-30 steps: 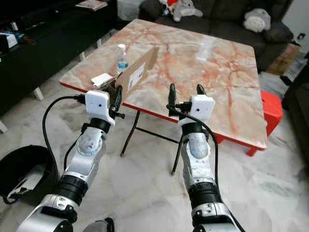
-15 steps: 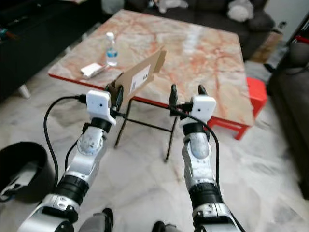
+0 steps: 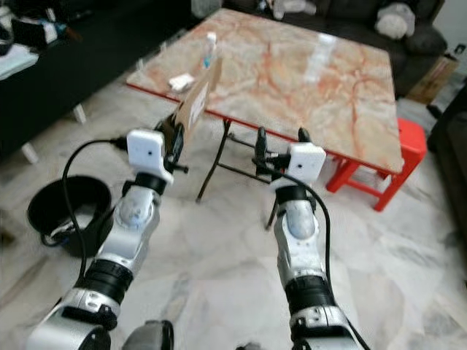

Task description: Picking trash to rubbish bin

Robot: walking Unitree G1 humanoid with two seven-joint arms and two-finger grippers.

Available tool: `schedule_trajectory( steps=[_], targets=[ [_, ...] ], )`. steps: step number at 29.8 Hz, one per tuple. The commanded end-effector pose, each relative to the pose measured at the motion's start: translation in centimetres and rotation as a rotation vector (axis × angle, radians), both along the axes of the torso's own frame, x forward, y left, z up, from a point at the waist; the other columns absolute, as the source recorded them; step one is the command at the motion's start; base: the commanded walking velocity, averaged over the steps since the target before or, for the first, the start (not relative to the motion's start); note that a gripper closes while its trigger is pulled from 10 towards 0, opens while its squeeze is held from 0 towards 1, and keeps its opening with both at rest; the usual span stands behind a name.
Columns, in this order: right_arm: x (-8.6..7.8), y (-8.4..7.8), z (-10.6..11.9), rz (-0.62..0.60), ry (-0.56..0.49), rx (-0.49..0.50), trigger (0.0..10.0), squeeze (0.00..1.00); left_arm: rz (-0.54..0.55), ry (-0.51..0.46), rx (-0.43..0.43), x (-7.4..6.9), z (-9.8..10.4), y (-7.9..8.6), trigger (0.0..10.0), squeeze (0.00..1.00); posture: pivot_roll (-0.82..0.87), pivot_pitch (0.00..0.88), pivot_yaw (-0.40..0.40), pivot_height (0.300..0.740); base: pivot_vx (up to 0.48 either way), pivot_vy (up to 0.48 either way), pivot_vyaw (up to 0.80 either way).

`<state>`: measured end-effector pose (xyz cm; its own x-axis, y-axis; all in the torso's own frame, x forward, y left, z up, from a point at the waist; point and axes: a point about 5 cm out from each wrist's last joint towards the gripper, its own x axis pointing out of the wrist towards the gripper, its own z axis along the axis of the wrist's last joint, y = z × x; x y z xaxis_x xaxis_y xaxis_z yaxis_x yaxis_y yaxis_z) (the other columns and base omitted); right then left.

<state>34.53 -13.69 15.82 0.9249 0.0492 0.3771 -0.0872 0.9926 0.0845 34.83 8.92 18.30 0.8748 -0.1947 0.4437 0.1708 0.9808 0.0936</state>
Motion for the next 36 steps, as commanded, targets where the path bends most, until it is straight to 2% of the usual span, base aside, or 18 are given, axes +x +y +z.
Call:
schedule_trajectory(
  steps=[1,7,12,15,16,18,21,25,27,28,30,32,34,35,36],
  targets=[
    [0.0,-0.8,0.1,-0.024,-0.001,0.005,10.0,0.00,-0.020,-0.020,-0.006,-0.1,0.4,-0.6,10.0,0.00,0.08,0.132,-0.126,0.740,-0.266,0.000,0.00],
    [0.0,-0.8,0.1,-0.026,0.001,0.003,10.0,0.00,-0.020,-0.019,-0.005,-0.1,0.4,-0.6,10.0,0.00,0.08,0.133,-0.126,0.740,-0.264,0.000,0.00],
    [0.0,-0.9,-0.3,-0.021,0.021,-0.006,10.0,0.00,-0.014,0.010,0.003,0.0,-0.1,-0.4,10.0,0.00,0.08,0.133,-0.126,0.740,0.000,0.000,0.00],
    [0.1,-1.5,-2.2,-0.016,0.135,0.001,10.0,0.00,-0.049,0.112,0.044,0.4,-2.0,-0.2,10.0,0.00,0.07,0.138,-0.135,0.740,0.000,0.000,0.00],
    [0.1,-1.5,-2.2,-0.016,0.135,0.001,10.0,0.00,-0.049,0.112,0.044,0.4,-2.0,-0.2,10.0,0.00,0.07,0.138,-0.135,0.740,0.000,0.000,0.00],
    [-0.1,-3.0,-4.3,-0.022,0.249,-0.015,10.0,0.00,-0.072,0.217,0.097,0.5,-4.1,0.6,10.0,0.00,0.06,0.138,-0.138,0.740,0.000,0.000,0.00],
    [-0.5,-4.6,-5.7,-0.053,0.318,-0.033,10.0,0.00,-0.064,0.304,0.135,0.4,-6.0,1.5,10.0,0.00,0.06,0.139,-0.137,0.740,0.000,0.000,0.00],
    [-1.9,-7.6,-8.9,-0.105,0.472,-0.033,10.0,0.00,-0.024,0.490,0.180,-0.4,-9.9,3.3,10.0,0.00,0.05,0.139,-0.139,0.740,0.000,0.000,0.00],
    [-3.5,-8.9,-11.5,-0.119,0.597,-0.053,10.0,0.00,-0.016,0.584,0.203,-1.4,-12.2,4.0,10.0,0.00,0.05,0.135,-0.147,0.740,0.000,0.000,0.00],
    [-3.9,-9.1,-12.0,-0.116,0.625,-0.062,10.0,0.00,-0.012,0.606,0.208,-1.6,-12.7,4.2,10.0,0.00,0.05,0.135,-0.147,0.740,0.000,0.000,0.00],
    [-5.9,-10.1,-14.5,-0.138,0.762,-0.094,10.0,0.00,0.011,0.707,0.219,-2.9,-14.8,5.0,10.0,0.00,0.05,0.134,-0.149,0.740,0.000,0.000,0.00],
    [-6.2,-10.2,-14.8,-0.143,0.777,-0.095,10.0,0.00,0.014,0.720,0.221,-3.1,-15.1,5.2,10.0,0.00,0.05,0.134,-0.149,0.740,0.000,0.000,0.00],
    [-7.6,-10.8,-16.3,-0.178,0.861,-0.077,10.0,0.00,0.036,0.790,0.247,-4.1,-16.6,5.8,10.0,0.00,0.05,0.124,-0.152,0.740,0.000,0.000,0.00],
    [-7.6,-10.8,-16.3,-0.178,0.861,-0.077,10.0,0.00,0.036,0.790,0.247,-4.1,-16.6,5.8,10.0,0.00,0.05,0.124,-0.152,0.740,0.000,0.000,0.00],
    [-9.6,-11.1,-18.2,-0.199,0.968,-0.065,10.0,0.00,0.070,0.891,0.264,-5.7,-18.6,6.9,10.0,0.00,0.05,0.120,-0.153,0.740,0.000,0.000,0.00]
  ],
)
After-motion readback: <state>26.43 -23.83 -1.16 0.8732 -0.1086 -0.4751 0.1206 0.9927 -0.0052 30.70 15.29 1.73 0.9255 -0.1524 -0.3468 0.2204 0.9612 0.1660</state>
